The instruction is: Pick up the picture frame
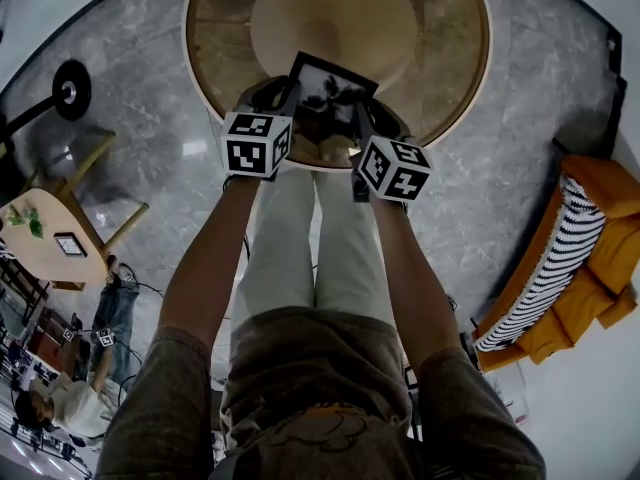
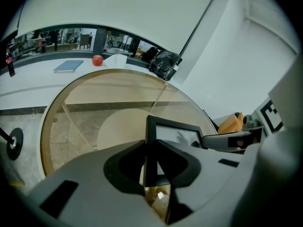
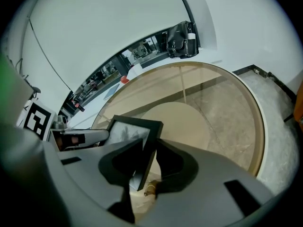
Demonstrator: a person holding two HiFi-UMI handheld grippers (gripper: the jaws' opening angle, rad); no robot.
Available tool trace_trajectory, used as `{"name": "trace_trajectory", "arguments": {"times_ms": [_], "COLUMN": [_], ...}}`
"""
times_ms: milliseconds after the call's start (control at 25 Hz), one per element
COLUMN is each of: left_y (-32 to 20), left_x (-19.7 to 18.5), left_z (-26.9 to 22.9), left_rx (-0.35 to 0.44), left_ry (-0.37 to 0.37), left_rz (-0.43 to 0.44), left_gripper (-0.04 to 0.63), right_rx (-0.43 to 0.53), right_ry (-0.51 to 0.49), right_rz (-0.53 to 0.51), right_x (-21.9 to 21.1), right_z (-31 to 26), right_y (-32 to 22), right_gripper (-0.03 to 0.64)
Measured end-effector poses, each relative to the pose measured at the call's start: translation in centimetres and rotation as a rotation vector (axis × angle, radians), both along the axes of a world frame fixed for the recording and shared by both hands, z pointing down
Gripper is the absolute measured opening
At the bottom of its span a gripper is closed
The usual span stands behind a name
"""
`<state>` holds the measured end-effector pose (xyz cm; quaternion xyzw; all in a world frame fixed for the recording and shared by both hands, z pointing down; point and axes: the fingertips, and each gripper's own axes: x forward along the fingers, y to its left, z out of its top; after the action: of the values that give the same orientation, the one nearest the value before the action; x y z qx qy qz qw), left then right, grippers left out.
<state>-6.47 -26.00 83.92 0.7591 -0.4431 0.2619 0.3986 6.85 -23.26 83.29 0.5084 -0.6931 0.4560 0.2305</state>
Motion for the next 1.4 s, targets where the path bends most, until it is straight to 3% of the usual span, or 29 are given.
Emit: {"name": "trace_trajectory", "arguments": {"times_ms": [360,600,1080,1400], "left_y": [0.3,0.1,-3.3,-4.4], "left_x": [0.7,0.6,-0.6,-0.3], "left_z": [-2.9,-7.5,-22.4,-33.2], "left_rx": [0.01,0.031,0.17,0.312], "left_ry": [0.0,0.002,-0.015,-0.054], "left_rz": [0.012,-0.025,-0.072,-0.077], "left_gripper": [0.084,0.084,0.084,0.084], "right_rx": [0.032,0.077,0.242,0.359], "right_ry": [0.009,0.005,-0.033,-0.059], "right_rz": [-0.032,-0.043,-0.067,-0.065], "right_x": [0.9,0.9,-0.1,0.2], "right_z": [-3.4,-8.0,-22.6,-32.5], "right_y": [-0.8,-1.7,-5.2,-6.0], "right_gripper": [0.094,0.089,0.089,0.089]}}
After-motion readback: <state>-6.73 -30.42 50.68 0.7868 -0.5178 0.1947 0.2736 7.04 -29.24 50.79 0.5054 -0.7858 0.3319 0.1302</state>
